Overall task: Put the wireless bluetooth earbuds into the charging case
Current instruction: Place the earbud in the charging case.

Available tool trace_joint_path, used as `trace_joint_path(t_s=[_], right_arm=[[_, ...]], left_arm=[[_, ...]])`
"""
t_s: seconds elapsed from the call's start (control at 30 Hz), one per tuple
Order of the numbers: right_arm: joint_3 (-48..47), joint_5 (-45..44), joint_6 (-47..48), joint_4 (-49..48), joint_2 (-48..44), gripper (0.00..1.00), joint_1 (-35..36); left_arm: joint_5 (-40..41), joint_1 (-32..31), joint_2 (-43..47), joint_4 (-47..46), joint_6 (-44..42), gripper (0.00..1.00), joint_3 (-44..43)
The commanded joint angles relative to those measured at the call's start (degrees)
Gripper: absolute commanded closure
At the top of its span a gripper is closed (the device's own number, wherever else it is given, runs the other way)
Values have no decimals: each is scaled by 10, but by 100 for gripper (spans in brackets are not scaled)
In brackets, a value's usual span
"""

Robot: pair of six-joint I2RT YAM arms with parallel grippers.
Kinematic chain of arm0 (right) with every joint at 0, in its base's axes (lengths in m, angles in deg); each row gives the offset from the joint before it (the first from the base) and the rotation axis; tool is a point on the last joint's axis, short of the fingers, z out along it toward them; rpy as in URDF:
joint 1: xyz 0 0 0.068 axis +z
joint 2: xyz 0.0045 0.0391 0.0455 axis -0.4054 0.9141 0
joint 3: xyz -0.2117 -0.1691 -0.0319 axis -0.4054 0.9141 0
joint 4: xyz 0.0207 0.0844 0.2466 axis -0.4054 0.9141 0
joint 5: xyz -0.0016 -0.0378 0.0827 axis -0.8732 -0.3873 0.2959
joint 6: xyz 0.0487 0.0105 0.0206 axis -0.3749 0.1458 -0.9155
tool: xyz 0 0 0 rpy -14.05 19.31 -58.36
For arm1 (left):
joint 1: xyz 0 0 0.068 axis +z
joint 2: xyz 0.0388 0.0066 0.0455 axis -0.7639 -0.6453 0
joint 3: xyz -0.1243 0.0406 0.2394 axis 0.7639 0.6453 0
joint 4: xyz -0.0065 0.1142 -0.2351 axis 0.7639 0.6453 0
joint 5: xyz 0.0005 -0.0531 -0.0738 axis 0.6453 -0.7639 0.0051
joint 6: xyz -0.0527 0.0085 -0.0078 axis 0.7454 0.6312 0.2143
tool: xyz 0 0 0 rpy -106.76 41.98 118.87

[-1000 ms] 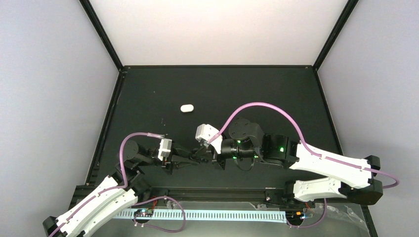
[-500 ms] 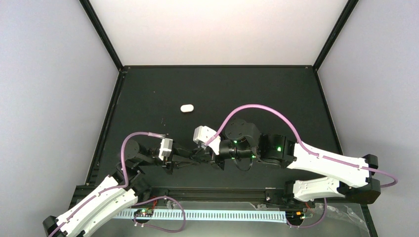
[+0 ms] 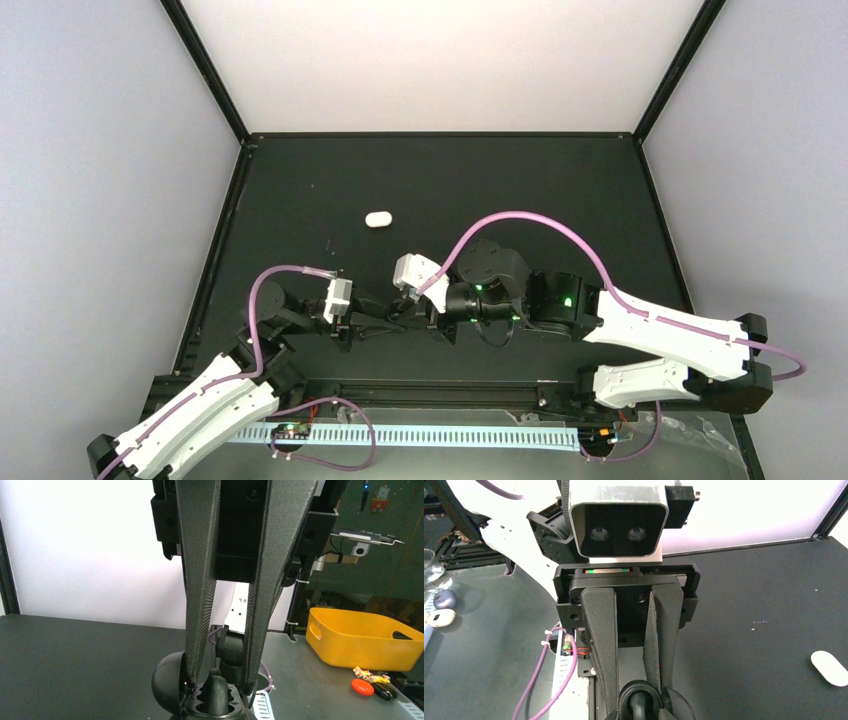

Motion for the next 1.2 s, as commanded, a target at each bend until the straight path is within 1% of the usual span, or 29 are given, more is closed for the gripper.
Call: trace_joint_path(t_s=[0.0,0.3,0.43,0.6,1.07,1.17], right_arm=[[-24,-9,-1,6,-18,79,2],[-29,-28,-6,2,-41,75,1],[-27,-68,-6,6,-54,69,-2],[-10,-111,-28,4,-56,63,-13],[-9,-85,-38,6,-27,43,-13],[-10,-87,-38,7,-24,40,-14]], left_arm=[[0,-2,-5,-21,-6,98,-19],[0,-1,-7,-20,-5,98,-18],[1,-2,-5,-19,-5,98,-18],[2,-2,-2,-19,-4,98,-17],[3,-2,3,-19,-2,98,-17],[2,-2,5,-19,-2,99,-16]])
